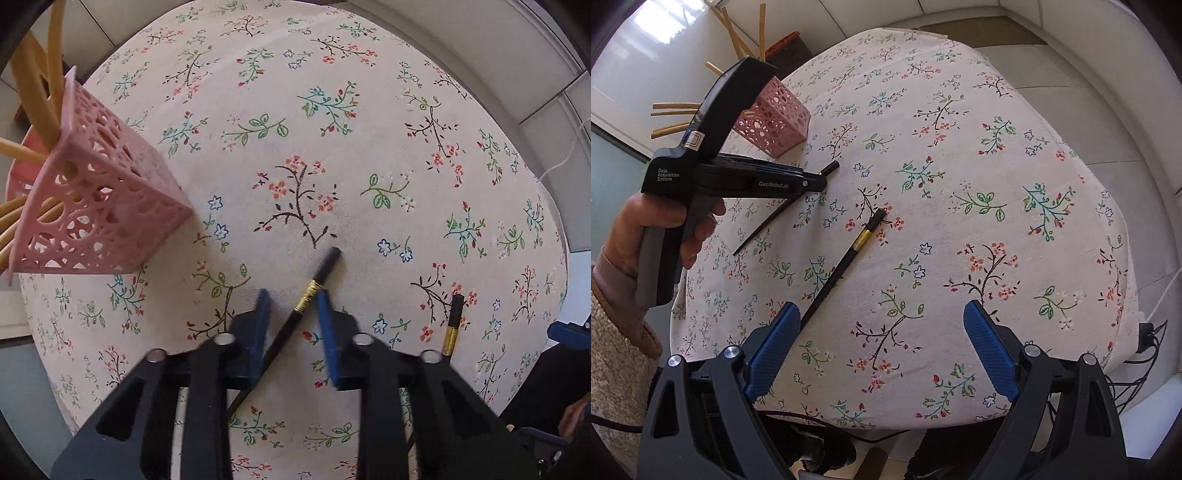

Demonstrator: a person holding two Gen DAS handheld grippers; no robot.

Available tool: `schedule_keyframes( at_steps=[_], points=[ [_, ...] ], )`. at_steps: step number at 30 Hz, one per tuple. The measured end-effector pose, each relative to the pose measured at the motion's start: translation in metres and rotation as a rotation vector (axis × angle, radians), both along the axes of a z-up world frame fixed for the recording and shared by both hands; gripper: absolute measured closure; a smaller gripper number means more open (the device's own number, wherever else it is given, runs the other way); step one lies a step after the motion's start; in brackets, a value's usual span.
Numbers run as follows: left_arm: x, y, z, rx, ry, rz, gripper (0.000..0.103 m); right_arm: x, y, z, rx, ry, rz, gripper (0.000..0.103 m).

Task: Organize utensils
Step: 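Close the left tool on a black chopstick while the right tool grasps the other black chopstick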

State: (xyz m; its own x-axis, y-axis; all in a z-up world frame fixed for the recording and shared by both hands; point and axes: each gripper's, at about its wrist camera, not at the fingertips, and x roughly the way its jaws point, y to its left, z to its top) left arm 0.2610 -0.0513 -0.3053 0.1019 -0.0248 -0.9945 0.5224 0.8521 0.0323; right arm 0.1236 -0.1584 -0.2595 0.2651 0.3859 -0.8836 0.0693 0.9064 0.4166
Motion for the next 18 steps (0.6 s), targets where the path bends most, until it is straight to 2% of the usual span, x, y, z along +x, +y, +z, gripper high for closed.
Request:
schedule_keyframes(
  at_steps=[2, 4, 14, 16, 17, 18],
  points=[
    [-0.001, 0.007, 0.004, -0.018, -0.011, 0.014, 0.096, 0.005, 0.002, -0.004, 0.006, 0.017, -0.020, 0.015],
    [-0.007, 0.015, 0.014, -0.028, -0.038, 0.020, 0.097, 0.012, 0.003, -0.008, 0.018, 0.044, -0.050, 0.015],
    [-0.059, 0.052, 0.111, -0.132, -0.263, 0.053, 0.097, 0.053, 0.028, -0.028, -0.045, 0.171, -0.147, 0.016],
    [-0.071, 0.054, 0.132, -0.140, -0.325, 0.060, 0.097, 0.060, 0.033, -0.035, -0.041, 0.205, -0.162, 0.019],
    [-0.072, 0.054, 0.138, -0.141, -0.350, 0.063, 0.097, 0.064, 0.036, -0.040, -0.039, 0.229, -0.167, 0.025],
    [-0.078, 0.057, 0.148, -0.144, -0.382, 0.068, 0.097, 0.067, 0.038, -0.040, -0.059, 0.232, -0.180, 0.025]
  ],
)
